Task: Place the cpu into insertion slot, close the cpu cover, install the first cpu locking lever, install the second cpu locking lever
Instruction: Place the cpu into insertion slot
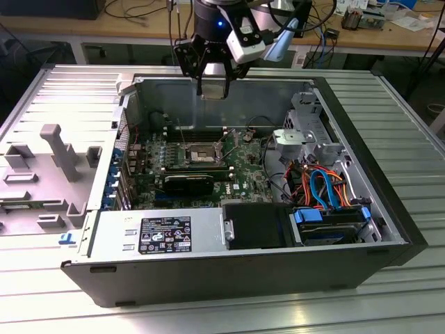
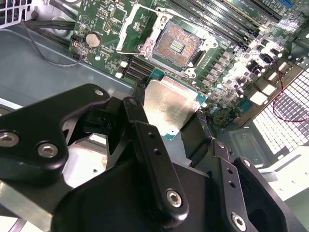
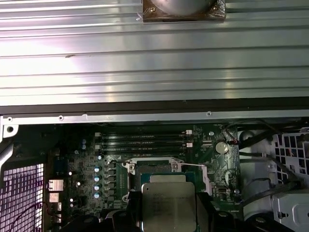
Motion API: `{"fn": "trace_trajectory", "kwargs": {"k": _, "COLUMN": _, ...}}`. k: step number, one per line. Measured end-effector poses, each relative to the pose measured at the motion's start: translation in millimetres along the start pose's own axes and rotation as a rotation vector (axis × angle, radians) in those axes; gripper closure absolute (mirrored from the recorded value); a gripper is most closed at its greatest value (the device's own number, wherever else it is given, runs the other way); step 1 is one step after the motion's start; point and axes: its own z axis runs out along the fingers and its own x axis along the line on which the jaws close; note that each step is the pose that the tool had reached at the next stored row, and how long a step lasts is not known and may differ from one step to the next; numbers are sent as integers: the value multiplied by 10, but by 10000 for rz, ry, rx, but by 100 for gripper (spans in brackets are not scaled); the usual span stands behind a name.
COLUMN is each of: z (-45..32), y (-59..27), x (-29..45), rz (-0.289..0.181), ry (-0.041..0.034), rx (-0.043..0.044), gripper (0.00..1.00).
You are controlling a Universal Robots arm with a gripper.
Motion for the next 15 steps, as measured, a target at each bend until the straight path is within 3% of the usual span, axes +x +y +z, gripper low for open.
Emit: {"fn": "trace_trajectory", "kwargs": {"k": 15, "z": 18, "y": -22, "x": 5, "rz": 1, "ry": 0, "rx": -1, "gripper": 45}}
